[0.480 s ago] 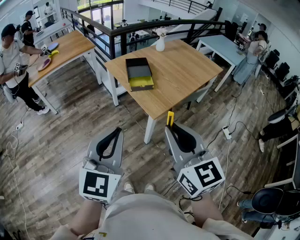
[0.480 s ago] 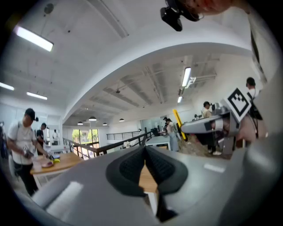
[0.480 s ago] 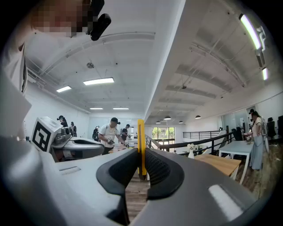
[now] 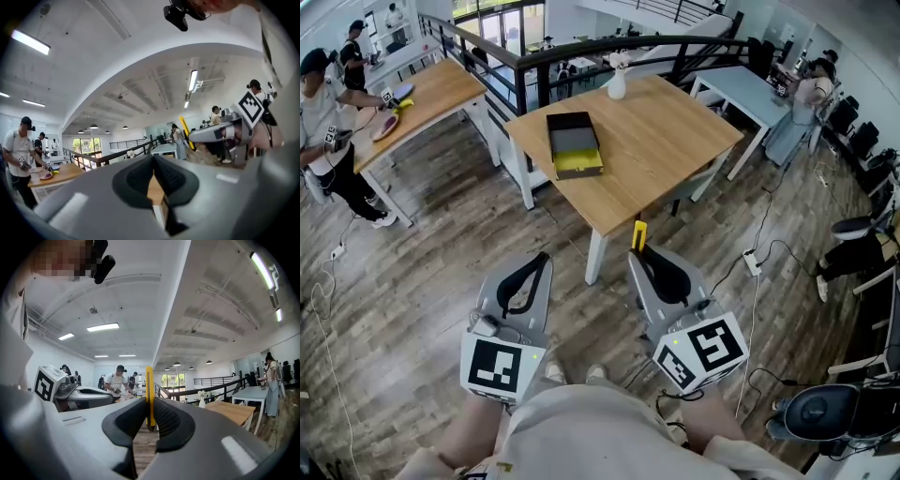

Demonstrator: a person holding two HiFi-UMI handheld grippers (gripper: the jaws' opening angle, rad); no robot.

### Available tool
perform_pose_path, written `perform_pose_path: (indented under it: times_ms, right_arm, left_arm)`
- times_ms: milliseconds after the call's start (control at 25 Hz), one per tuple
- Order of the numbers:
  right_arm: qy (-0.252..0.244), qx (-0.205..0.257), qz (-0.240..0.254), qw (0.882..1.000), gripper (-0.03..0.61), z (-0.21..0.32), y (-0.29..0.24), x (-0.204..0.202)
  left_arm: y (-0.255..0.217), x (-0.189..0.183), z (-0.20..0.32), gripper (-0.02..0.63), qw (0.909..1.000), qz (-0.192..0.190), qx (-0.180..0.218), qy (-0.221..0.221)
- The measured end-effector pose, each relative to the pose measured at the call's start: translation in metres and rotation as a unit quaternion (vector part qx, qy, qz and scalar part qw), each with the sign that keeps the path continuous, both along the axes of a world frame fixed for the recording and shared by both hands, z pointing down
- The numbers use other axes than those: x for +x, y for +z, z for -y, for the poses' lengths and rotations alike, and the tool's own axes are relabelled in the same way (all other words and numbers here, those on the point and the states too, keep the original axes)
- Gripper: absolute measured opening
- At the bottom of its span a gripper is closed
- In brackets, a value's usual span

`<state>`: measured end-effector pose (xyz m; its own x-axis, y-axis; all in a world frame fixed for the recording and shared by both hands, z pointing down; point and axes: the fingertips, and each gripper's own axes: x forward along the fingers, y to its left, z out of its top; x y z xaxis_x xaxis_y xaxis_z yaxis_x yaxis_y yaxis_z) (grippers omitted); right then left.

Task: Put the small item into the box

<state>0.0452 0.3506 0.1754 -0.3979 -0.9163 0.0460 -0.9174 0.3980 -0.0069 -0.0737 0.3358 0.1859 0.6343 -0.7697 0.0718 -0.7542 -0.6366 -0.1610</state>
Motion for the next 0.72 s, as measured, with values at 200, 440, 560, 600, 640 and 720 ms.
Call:
perform_pose_path:
  times_ms: [200,440,560,600,640,720]
  right_arm:
    - [-0.004,-0.006,-0.005,1.0,0.051,0.005,0.008,0.003]
    - [-0.012,-0.013,-0.002,1.0,0.051,0.006,0.015,0.024]
    - [-0.016,-0.015,-0.002,1.0,0.051,0.008,0.018,0.033]
    - [-0.018,-0.015,-0.002,1.0,0.051,0.009,0.019,0.036]
    - [-0.02,-0.016,-0.002,1.0,0.051,0.01,0.021,0.04]
    - [-0.025,-0.017,-0.001,1.0,0.051,0.014,0.024,0.047]
  left_arm:
    - [0.009,0.005,0.003,0.003,0.9999,0.002,-0.011,0.001]
    - [0.014,0.025,0.004,0.003,0.9997,0.003,-0.023,-0.005]
    - [0.018,0.031,0.006,0.003,0.9996,0.007,-0.025,-0.013]
    - [0.019,0.034,0.008,0.003,0.9996,0.006,-0.022,-0.013]
    - [0.018,0.038,0.009,0.003,0.9998,0.005,-0.017,-0.013]
    - [0.018,0.046,0.013,0.003,0.9998,0.004,-0.009,-0.015]
